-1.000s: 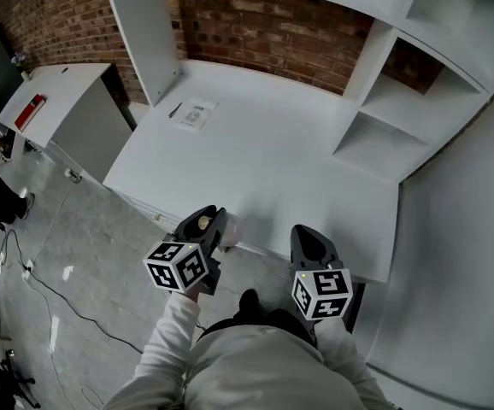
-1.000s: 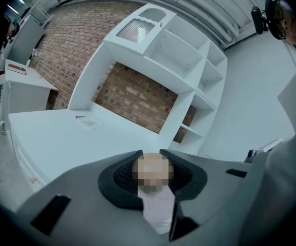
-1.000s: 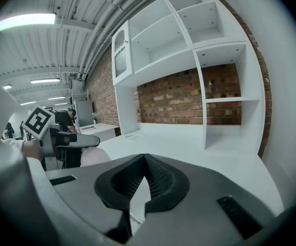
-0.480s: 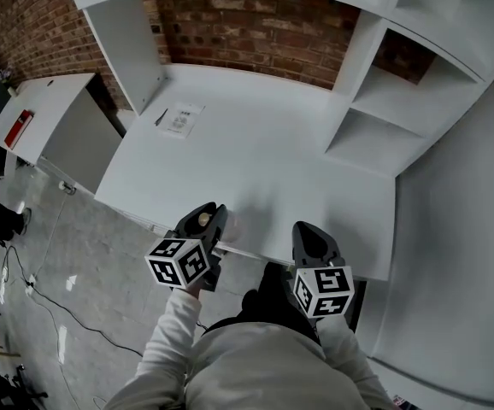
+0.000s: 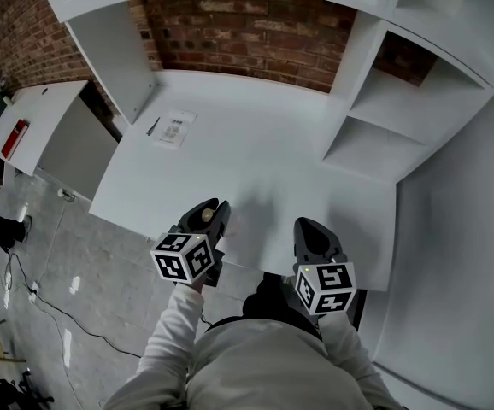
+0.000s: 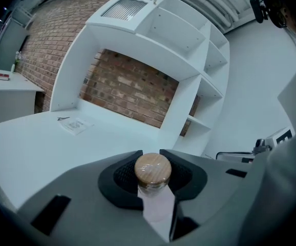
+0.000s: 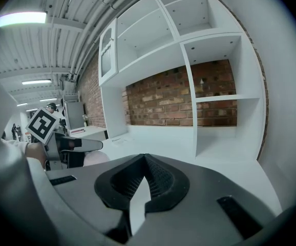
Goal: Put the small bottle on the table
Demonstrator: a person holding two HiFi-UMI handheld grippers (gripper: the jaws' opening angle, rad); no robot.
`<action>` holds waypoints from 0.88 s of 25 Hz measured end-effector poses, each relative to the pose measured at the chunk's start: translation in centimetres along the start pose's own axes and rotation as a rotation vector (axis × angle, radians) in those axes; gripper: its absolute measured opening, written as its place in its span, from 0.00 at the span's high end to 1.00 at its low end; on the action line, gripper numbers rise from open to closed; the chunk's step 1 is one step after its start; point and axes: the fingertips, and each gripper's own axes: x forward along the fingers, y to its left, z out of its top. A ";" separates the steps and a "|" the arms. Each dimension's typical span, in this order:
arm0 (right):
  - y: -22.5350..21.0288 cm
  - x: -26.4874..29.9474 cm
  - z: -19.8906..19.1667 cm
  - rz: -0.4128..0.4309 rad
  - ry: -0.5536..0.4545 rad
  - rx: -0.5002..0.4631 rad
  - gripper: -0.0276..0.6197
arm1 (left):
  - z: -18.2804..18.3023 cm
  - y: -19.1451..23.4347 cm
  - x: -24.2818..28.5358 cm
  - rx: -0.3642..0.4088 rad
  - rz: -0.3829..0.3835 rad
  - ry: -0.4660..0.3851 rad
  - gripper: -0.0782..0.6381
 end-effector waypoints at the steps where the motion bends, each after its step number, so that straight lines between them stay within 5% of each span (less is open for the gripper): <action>1: -0.3 0.3 0.2 0.000 0.000 0.002 0.91 | 0.1 0.0 0.5 0.003 -0.001 0.003 0.73; 22: -6.1 4.9 1.6 -0.037 0.028 0.012 0.91 | -0.3 1.0 12.4 0.091 -0.010 0.123 0.73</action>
